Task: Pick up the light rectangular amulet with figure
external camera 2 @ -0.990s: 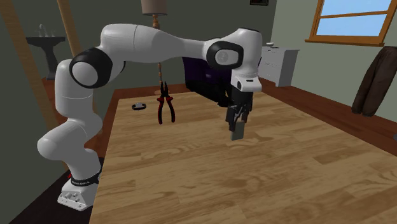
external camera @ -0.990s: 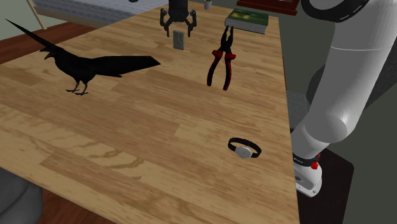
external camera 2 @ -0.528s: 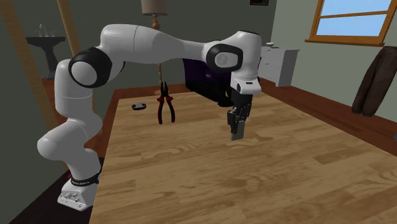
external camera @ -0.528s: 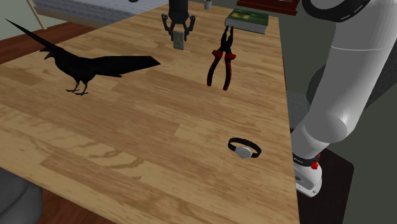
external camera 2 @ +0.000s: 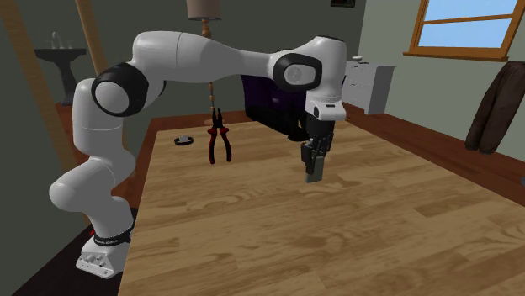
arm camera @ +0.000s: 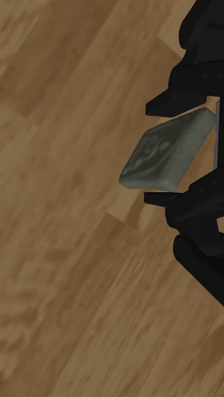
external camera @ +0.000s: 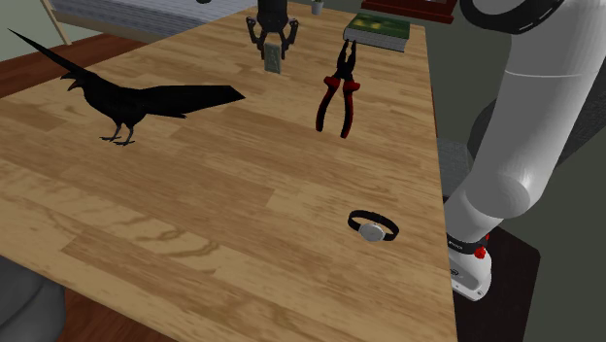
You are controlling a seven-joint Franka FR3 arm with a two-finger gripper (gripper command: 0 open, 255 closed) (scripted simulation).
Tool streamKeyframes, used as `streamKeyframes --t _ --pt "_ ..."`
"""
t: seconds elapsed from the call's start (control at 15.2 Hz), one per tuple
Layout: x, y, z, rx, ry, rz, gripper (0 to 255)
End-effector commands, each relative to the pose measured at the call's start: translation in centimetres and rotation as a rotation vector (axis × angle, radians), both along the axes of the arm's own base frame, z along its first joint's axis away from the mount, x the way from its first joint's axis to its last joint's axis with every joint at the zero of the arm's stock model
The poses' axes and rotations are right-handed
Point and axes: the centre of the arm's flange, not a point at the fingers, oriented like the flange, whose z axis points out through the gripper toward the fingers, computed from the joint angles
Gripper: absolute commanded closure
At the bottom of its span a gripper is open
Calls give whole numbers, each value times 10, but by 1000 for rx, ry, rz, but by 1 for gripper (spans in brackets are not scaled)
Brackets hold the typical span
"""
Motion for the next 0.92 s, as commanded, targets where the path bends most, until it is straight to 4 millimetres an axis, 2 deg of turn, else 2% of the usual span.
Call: streamKeyframes --t 0.0,0.73,0.86 --pt "0 0 10 0 0 0 255" --pt "0 0 69 0 0 0 255" --pt "0 0 69 0 0 0 255"
